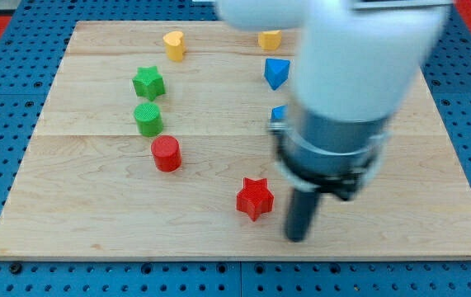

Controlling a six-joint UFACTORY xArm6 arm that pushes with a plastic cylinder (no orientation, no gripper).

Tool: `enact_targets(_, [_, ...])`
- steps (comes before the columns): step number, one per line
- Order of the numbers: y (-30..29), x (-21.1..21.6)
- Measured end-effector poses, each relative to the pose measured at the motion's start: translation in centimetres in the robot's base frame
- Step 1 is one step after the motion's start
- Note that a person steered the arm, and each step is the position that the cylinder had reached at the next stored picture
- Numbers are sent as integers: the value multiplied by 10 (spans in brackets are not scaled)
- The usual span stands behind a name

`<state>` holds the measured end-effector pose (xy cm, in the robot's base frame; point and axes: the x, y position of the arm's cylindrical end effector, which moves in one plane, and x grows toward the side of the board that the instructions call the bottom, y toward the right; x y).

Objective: Place the red star in between the red circle and blue cube

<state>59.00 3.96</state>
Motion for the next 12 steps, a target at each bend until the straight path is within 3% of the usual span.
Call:
enact_targets(1, [-19, -26])
enact_targets(3, [-7, -35])
enact_targets(5, [-23, -83])
enact_targets(6, [-19, 13])
enact_targets(7, [-99, -3])
enact_targets(8, [-118, -42])
enact_targets(10, [-80, -63])
enact_targets(12, [-108, -128])
